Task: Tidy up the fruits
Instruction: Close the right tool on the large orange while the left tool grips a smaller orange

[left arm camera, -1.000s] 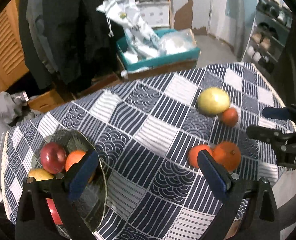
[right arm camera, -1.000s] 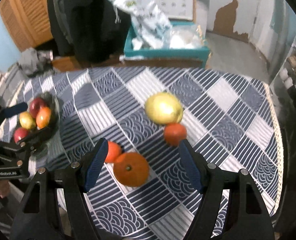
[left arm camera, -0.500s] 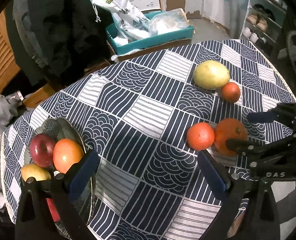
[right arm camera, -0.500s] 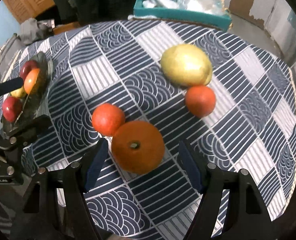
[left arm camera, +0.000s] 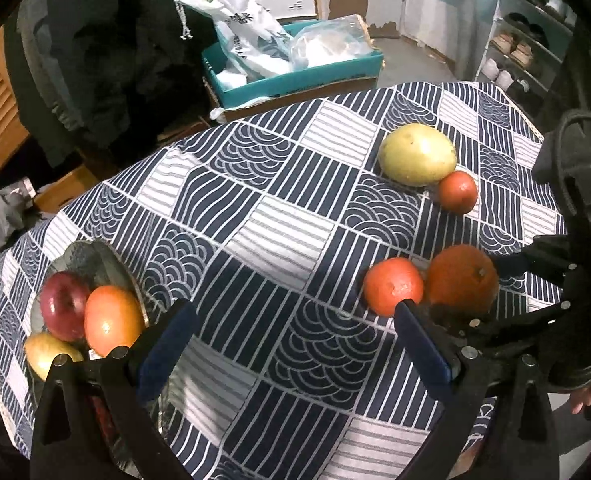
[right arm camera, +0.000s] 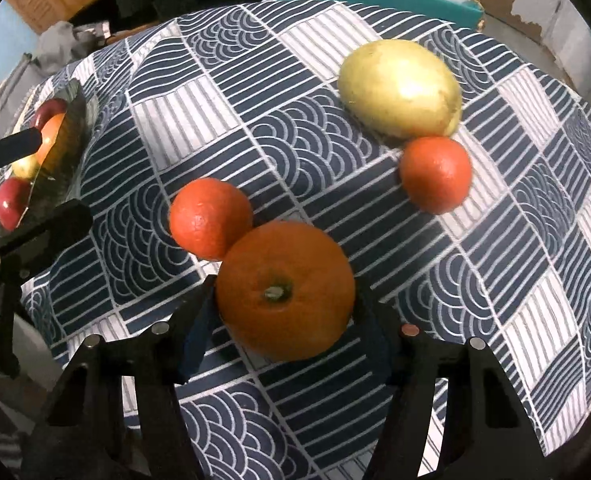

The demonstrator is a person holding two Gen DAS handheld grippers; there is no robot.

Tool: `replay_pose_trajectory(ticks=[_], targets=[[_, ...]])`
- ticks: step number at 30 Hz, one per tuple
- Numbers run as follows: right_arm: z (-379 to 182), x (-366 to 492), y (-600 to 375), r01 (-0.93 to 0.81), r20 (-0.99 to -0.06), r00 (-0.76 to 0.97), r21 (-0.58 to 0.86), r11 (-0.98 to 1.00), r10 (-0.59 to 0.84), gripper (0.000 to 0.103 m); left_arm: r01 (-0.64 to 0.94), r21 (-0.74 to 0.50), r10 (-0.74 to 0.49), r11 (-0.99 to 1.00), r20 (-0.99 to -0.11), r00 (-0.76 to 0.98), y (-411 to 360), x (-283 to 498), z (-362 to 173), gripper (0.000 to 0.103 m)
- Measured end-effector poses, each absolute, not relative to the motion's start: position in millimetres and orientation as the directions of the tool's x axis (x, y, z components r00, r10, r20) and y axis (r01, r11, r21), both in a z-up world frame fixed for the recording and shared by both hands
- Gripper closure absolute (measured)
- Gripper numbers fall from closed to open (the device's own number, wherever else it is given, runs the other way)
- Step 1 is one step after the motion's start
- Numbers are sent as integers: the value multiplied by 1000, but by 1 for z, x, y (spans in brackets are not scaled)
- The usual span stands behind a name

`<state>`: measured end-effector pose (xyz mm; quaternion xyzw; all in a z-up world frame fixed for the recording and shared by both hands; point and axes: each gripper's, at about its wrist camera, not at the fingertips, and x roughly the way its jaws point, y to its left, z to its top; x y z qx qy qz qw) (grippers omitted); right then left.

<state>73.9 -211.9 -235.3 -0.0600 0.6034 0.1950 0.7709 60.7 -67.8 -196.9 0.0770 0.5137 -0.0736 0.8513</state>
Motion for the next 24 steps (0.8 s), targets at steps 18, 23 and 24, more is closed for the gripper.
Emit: replay_pose_trajectory(ticks=[18, 23, 24], targets=[[-219, 86, -284, -177, -936, 308, 119, 977, 170, 39, 292, -13, -127, 956, -917, 378, -117, 89, -239, 3], [-220, 85, -286, -173, -936, 305, 127, 977, 176, 39, 279, -94, -194, 956, -914, 356, -117, 94, -245, 12], [-220, 85, -286, -173, -936, 303, 130, 976, 178, 39, 288, -109, -210, 951, -913, 349, -119, 94, -246, 16]])
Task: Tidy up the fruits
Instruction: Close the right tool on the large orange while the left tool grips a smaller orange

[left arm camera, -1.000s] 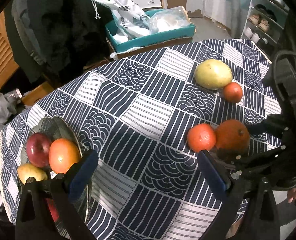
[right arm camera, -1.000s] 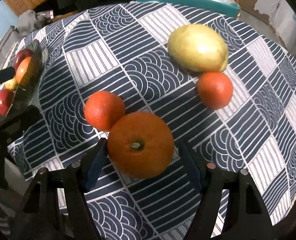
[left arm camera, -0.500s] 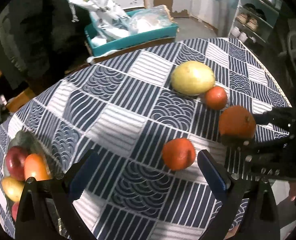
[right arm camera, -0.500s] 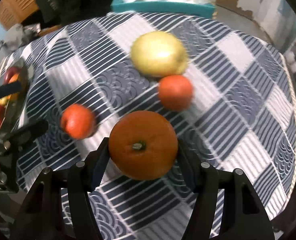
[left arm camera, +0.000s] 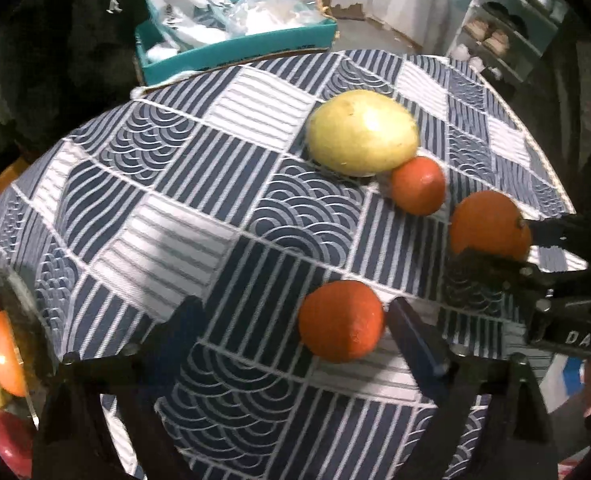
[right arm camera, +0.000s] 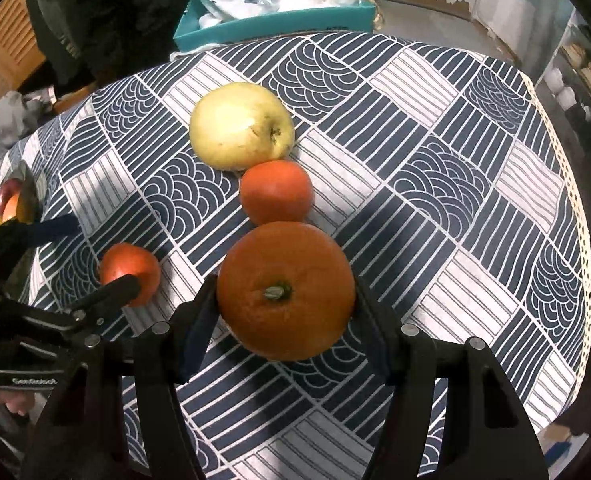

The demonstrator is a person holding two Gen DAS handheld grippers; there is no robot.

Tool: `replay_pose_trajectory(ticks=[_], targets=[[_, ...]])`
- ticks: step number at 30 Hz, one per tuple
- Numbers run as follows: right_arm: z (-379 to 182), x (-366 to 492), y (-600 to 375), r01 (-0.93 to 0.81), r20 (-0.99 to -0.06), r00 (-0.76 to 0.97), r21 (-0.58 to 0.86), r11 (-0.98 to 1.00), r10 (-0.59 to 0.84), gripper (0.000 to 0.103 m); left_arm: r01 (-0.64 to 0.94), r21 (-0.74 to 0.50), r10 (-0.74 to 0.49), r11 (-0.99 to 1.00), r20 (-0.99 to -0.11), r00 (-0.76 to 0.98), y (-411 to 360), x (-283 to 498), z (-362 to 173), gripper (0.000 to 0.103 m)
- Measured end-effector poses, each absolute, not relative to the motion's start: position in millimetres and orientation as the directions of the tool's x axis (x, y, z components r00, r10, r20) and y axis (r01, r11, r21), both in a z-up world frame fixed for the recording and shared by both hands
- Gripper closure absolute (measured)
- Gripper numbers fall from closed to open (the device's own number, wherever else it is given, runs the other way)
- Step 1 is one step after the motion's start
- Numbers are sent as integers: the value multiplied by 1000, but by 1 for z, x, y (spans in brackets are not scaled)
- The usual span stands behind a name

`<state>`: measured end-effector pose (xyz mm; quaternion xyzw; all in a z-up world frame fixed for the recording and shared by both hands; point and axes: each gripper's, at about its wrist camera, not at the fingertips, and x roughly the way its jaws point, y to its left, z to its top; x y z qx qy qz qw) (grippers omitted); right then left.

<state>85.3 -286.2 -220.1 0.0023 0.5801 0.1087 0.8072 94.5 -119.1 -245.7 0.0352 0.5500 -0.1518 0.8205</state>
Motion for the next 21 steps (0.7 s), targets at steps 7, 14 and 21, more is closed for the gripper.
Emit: replay_pose_trajectory(ticks=[7, 14, 21], targets=[[-222, 87, -289, -165, -935, 301, 141, 976, 186, 39, 372, -164, -281, 914, -916, 286, -142, 90, -250, 49], [-217, 87, -293, -156, -929, 320, 144, 977, 188, 39, 412, -119, -258, 903, -918, 300, -151, 84, -248, 58], [-198, 85, -293, -161, -909, 380, 119, 980, 173, 39, 372, -112, -249, 921, -904, 346, -141, 83, -230, 58]])
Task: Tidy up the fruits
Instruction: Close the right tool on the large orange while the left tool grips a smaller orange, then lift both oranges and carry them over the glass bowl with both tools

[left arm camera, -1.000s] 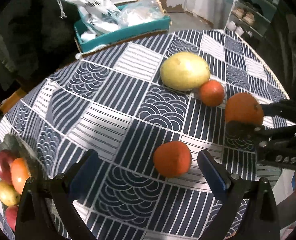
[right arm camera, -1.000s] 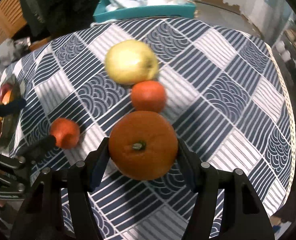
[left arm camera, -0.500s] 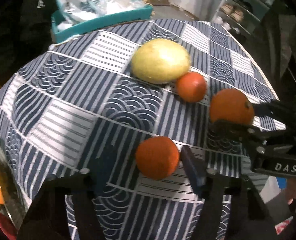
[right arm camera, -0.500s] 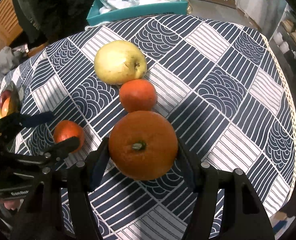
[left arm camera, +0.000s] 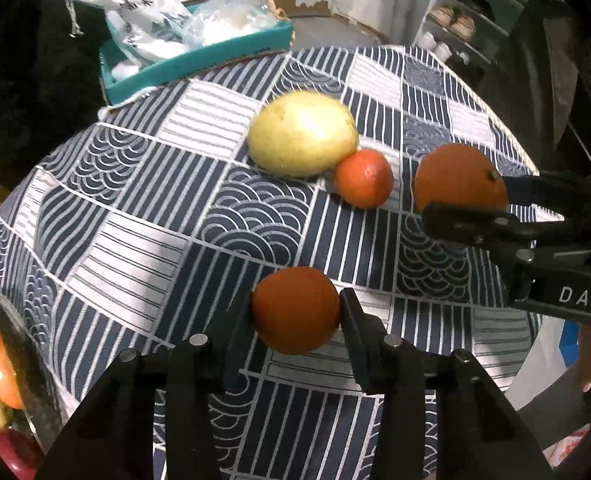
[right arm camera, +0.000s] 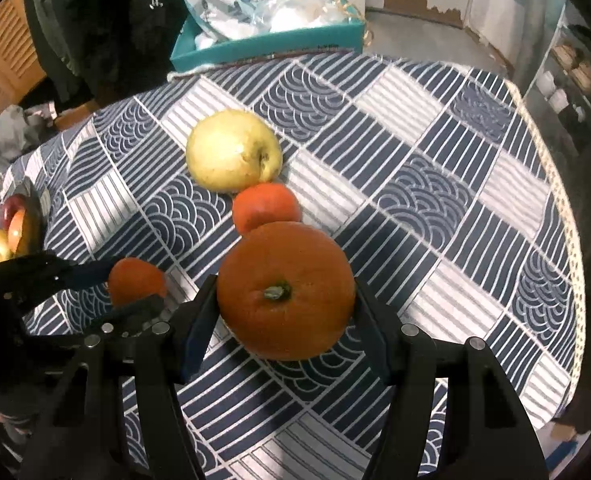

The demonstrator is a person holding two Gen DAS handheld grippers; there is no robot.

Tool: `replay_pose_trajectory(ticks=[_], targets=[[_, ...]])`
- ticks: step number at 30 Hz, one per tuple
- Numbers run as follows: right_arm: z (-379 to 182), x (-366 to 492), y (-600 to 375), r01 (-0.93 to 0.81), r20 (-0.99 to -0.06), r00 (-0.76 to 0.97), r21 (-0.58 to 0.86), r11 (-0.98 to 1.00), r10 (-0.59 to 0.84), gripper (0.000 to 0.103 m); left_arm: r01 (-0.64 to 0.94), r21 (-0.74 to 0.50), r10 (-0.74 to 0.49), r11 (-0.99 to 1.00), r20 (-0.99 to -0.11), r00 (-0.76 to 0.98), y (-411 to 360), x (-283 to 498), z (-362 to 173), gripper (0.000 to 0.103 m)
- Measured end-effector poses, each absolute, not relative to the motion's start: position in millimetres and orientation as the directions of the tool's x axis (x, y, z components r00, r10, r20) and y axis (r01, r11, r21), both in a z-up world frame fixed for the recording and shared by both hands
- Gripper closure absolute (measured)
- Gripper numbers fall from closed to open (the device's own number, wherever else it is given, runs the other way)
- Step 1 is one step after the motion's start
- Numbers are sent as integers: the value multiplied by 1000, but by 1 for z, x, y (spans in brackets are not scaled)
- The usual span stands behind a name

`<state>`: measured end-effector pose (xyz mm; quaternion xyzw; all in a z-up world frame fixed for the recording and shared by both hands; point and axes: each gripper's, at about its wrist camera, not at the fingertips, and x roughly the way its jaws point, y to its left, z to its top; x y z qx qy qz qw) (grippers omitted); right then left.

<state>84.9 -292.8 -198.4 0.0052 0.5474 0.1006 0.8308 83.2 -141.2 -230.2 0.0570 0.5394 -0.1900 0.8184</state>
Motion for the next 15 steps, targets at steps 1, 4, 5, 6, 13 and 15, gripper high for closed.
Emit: replay_pose_trajectory(ticks=[1, 4, 5, 6, 13, 15], targets=[[-195, 85, -292, -164, -905, 390, 116, 980, 172, 39, 367, -112, -250, 923, -901, 355, -140, 83, -225, 58], [-183, 83, -290, -174, -891, 421, 107, 979, 172, 39, 355, -112, -254, 928, -888, 383, -137, 81, -211, 58], [-179, 83, -289, -177, -887, 427, 106, 978, 174, 39, 354, -109, -253, 929, -885, 391, -137, 80, -207, 58], [-175, 82, -288, -181, -882, 437, 107, 978, 177, 39, 354, -103, -252, 929, -878, 406, -136, 78, -201, 58], [-147, 77, -284, -203, -846, 493, 113, 973, 201, 39, 368, -80, -259, 926, -844, 470, -134, 65, -168, 59], [-138, 75, -282, -210, -835, 509, 115, 971, 209, 39, 369, -80, -264, 926, -835, 483, -132, 62, -159, 59]])
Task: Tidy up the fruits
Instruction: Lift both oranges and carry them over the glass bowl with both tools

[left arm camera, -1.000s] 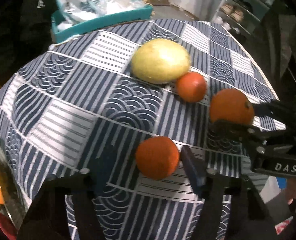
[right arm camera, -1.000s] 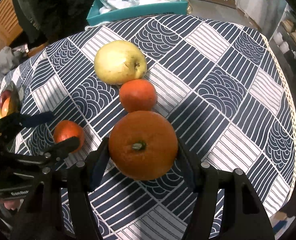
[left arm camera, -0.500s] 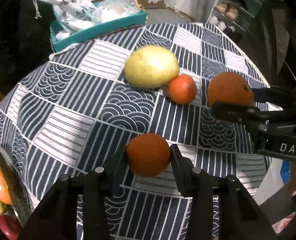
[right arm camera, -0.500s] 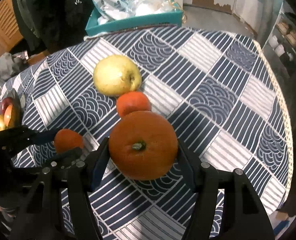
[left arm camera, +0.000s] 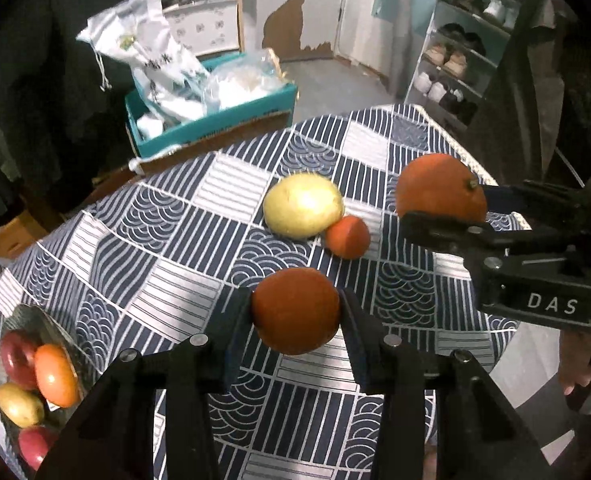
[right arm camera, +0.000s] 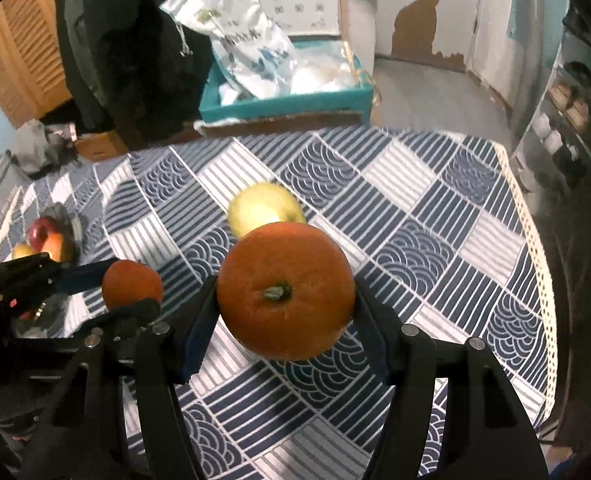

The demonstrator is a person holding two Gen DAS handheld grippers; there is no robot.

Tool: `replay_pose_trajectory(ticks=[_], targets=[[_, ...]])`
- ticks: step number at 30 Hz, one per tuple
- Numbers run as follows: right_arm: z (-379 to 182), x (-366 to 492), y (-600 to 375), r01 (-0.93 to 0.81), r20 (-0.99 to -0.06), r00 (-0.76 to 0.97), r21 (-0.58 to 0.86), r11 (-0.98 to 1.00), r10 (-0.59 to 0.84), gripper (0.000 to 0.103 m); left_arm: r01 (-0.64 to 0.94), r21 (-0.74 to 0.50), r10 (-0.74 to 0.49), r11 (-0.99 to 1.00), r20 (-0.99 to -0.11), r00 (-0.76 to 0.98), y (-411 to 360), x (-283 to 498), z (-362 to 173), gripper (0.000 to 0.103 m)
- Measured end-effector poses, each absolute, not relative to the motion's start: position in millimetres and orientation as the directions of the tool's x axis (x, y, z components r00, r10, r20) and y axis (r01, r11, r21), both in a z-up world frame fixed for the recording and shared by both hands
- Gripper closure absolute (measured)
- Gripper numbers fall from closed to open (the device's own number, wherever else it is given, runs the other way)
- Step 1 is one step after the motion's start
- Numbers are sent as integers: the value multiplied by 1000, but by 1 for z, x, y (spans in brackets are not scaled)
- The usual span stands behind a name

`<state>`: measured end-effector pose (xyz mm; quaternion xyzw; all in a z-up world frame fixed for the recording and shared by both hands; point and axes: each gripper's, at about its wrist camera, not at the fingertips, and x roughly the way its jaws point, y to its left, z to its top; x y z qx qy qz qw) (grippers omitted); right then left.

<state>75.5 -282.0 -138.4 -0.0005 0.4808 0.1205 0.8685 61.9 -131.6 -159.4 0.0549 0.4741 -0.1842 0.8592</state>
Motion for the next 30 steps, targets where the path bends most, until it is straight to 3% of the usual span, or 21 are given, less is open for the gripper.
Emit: replay_pose_trajectory(ticks=[30], targets=[[-30, 29, -260, -345, -653, 682, 108, 932, 328, 39, 327, -132, -325, 936, -683, 654, -70, 23, -47, 59]])
